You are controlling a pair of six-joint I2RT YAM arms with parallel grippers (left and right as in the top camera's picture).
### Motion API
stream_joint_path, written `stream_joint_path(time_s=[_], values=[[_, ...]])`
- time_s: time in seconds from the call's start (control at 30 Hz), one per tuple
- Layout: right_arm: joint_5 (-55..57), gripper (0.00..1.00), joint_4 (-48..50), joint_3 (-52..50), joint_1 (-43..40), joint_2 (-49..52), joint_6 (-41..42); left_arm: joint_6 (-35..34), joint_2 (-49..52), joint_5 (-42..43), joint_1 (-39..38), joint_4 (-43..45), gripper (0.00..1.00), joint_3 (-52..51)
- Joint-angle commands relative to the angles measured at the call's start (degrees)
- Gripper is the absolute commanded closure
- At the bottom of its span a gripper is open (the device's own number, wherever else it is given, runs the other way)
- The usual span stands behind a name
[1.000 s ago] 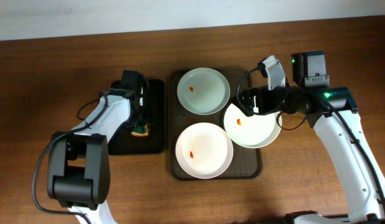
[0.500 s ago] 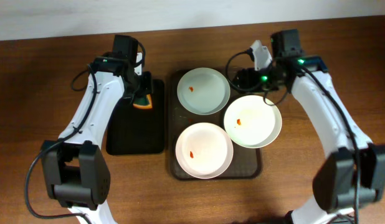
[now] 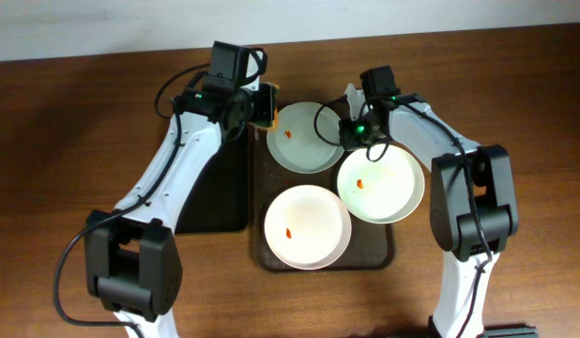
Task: Clean dirty plates on tray and stack at the side
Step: 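Scrub the top plate with the sponge while right gripper holds it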
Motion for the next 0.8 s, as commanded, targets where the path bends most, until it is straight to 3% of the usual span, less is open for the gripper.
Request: stream_joint_path(time_s=[0.0,0.17,0.33,0.47,0.67,0.77], values=[[4.39,0.96,0.26,-0.31,0.31,0.22,1.64,-1.03,3.50,0.83,-2.14,2.29,1.00,1.25],[4.37,0.96,-0.35,-0.31,0.35,0.22,1.64,-6.47,11.43,3.50,-5.07,8.57,1.00,1.25],[4.37,0.96,-0.66,-0.31,0.35,0.22,1.66,-13.99,17.29,6.34,-7.04,8.52,1.00,1.25],[4.39,0.96,-1.16,-0.31,0.33,0.22,1.64,-13.94,20.06,6.05,-6.93,7.13,1.00,1.25],[4.37,0.96,-2.49,-0.31,0.33,0.22,1.64,-13.90,20.20,-17.00,-5.11,-1.73,1.00,1.44],[4.39,0.96,-3.15,-0.31,0.33,0.22,1.64,-12.50,20.17,-24.04,-5.33,-3.72,1.00,3.39]])
